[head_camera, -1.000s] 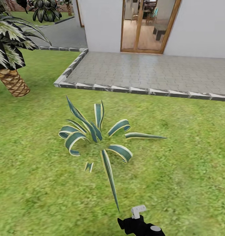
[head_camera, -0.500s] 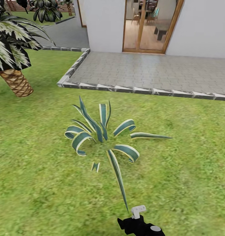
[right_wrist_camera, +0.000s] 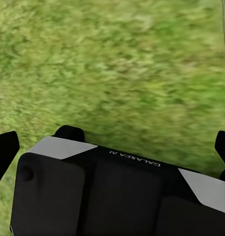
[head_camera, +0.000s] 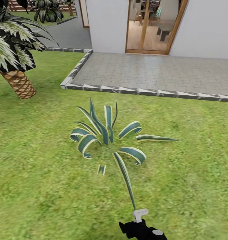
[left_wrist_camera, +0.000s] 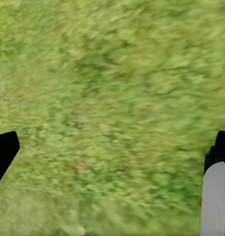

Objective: Take the three Easter eggs out of the wicker basket on the lawn in the garden, then place them on the lawn next to a single tree (choose any tree) so that all three eggs are next to the same tree and none are left in the basket.

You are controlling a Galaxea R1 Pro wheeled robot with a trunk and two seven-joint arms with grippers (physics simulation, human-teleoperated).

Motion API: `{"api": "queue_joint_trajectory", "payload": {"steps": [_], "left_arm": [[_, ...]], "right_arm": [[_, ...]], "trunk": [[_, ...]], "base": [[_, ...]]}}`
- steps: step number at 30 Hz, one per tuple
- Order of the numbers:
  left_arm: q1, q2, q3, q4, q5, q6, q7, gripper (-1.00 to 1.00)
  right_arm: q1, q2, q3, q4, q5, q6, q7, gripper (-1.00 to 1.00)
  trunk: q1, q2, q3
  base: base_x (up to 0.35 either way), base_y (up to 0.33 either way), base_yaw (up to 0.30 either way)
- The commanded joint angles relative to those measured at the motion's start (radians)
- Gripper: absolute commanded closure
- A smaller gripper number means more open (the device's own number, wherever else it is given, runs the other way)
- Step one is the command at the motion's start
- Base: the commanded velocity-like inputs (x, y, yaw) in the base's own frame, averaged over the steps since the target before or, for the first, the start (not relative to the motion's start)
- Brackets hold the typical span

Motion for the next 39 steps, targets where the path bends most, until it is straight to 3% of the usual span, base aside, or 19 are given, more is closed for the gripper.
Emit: {"api": "queue_joint_trajectory", "payload": {"steps": [1, 23, 29, 39], "left_arm": [[0.0, 0.0, -0.002, 0.0, 0.004, -0.003, 0.002, -1.0], [0.0, 0.0, -0.003, -0.001, 0.004, -0.004, 0.004, -1.0], [0.0, 0.0, -0.003, -0.002, 0.004, -0.005, 0.005, -1.0], [0.0, 0.0, -0.002, -0.001, 0.004, -0.003, 0.005, -1.0]], "right_arm": [[0.0, 0.0, -0.001, -0.002, 0.0, 0.006, 0.003, -1.0], [0.0, 0.0, -0.001, -0.003, -0.002, 0.006, 0.003, -1.0], [0.0, -0.003, -0.002, -0.002, -0.069, 0.013, 0.001, -1.0], [0.0, -0.004, -0.004, -0.002, -0.08, 0.014, 0.002, -1.0]], "trunk": [[0.0, -0.001, -0.001], [0.0, -0.001, -0.001], [0.0, -0.001, -0.001], [0.0, -0.001, -0.001]], "base": [[0.0, 0.086, 0.0], [0.0, 0.101, 0.0], [0.0, 0.03, 0.0], [0.0, 0.113, 0.0]]}}
